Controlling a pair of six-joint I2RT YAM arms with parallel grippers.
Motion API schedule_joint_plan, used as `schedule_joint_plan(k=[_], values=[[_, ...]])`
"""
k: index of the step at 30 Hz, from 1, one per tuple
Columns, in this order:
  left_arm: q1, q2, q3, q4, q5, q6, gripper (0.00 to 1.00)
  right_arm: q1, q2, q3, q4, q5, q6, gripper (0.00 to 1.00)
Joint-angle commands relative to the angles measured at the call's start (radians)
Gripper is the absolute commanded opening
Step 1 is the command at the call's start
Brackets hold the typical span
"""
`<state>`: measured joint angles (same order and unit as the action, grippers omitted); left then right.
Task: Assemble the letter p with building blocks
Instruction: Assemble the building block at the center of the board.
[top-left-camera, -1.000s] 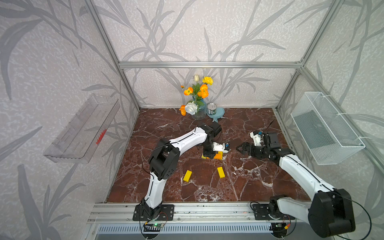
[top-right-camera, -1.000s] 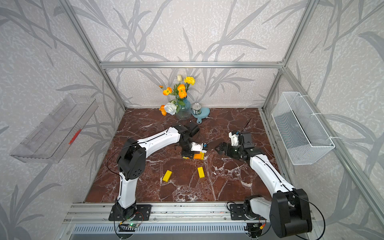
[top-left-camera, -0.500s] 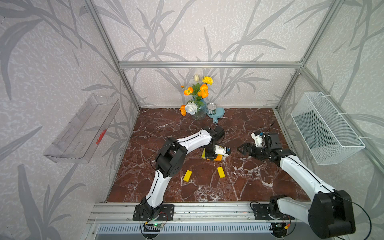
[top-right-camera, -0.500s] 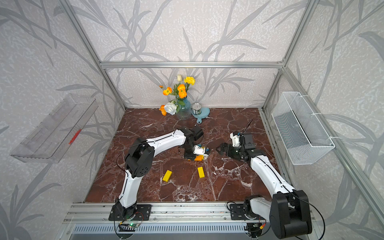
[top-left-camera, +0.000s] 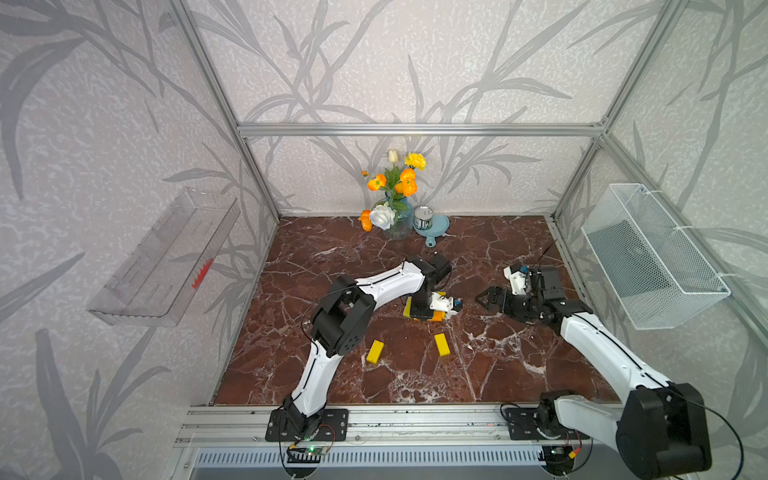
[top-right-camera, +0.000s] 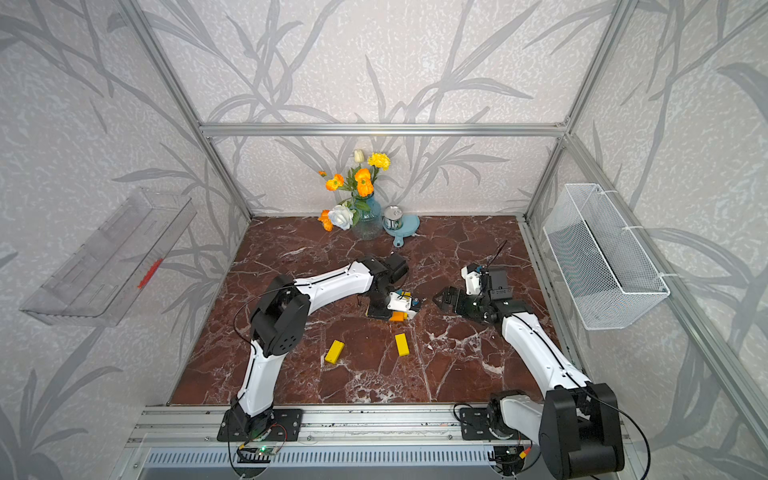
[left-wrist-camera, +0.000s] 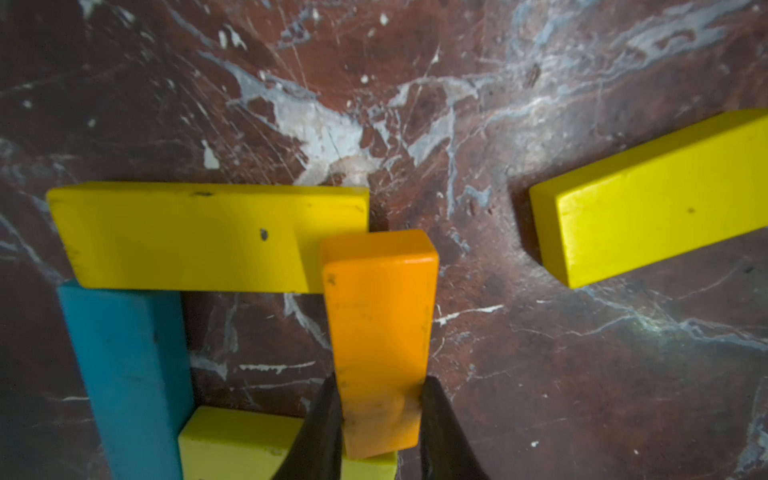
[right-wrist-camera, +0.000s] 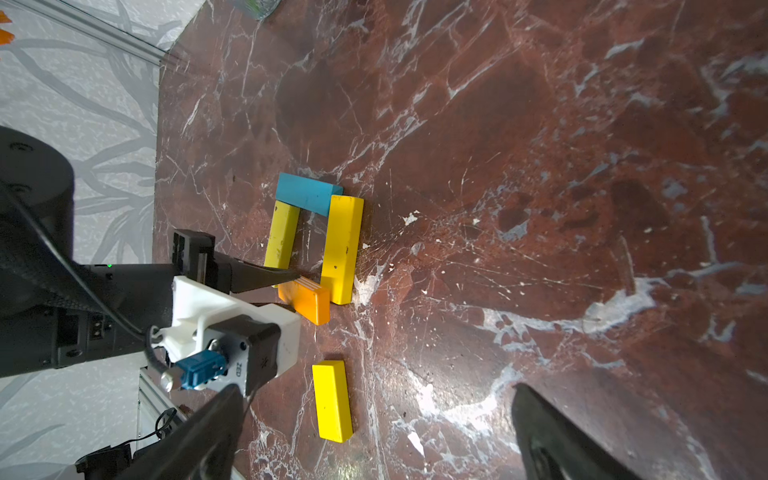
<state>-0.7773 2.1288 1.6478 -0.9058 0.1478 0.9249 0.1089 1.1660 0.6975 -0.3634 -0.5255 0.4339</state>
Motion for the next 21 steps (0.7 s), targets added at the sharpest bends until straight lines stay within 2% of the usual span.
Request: schedule_joint_plan(k=[1,21], values=[[-0.004,-0.041,-0.020,0.000,-0.039,0.026,0.00,-0.005,-0.006,-0.016,0.017,-0.019,0.005,0.99],[-0.036,-0.061,-0.052,-0.011,-0.075,0.066,0.00,-0.004,-0.022,-0.026,0.018,-0.027,0.008,0.99]])
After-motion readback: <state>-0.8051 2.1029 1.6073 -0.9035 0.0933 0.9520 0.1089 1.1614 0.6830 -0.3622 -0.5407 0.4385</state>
